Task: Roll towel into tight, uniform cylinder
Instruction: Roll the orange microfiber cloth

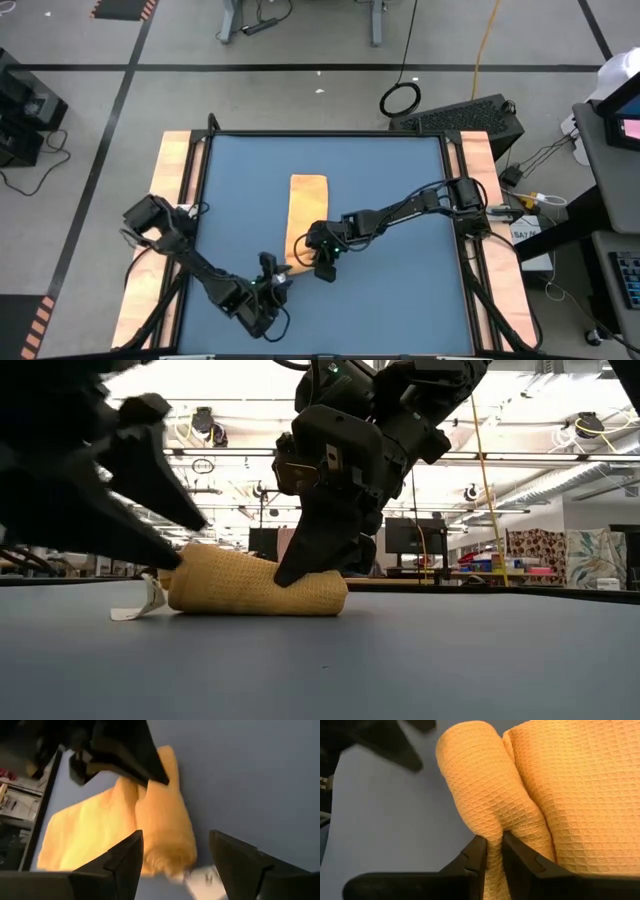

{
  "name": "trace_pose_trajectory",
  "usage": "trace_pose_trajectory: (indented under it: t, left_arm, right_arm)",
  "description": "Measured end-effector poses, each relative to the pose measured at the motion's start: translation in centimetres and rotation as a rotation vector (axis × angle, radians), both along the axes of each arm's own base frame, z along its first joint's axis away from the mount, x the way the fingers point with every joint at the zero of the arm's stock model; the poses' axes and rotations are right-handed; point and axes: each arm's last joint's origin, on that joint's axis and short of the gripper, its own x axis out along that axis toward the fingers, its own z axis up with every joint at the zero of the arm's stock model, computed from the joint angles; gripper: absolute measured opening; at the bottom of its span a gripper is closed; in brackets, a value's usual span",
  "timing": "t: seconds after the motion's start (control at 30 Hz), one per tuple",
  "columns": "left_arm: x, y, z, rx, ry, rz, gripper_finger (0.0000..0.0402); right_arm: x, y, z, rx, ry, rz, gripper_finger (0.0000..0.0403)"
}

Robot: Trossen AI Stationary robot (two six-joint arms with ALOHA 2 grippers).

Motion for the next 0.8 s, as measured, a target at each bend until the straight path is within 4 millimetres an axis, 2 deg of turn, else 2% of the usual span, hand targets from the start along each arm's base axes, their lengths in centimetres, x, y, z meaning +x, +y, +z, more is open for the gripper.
trace_pose_trajectory:
  t: [0.2,0.37,0.57,0.7,0.8]
  left_arm:
    - [1.5,1.3,-1.9,0.019,0.038,0.056,0.0231]
    - [1.9,2.1,-2.9,-0.001,0.082,0.095,0.0217]
    - [1.5,2.4,-2.9,-0.023,0.088,0.157,0.0134]
    - [1.3,2.7,-3.2,-0.027,0.091,0.177,0.0079]
    - [0.8,3.2,-3.4,-0.018,0.1,0.184,0.0068]
  right_arm:
    - [0.0,0.0,0.0,0.002,0.001,-0.002,0.0047]
    - [0.0,0.0,0.0,0.002,0.001,-0.003,0.0047]
    - [-0.1,0.0,0.9,-0.024,-0.038,0.033,0.0051]
    - [-0.6,0.8,3.1,-0.098,-0.111,0.119,0.0076]
    - [-2.0,2.5,5.2,-0.261,-0.15,0.257,0.0107]
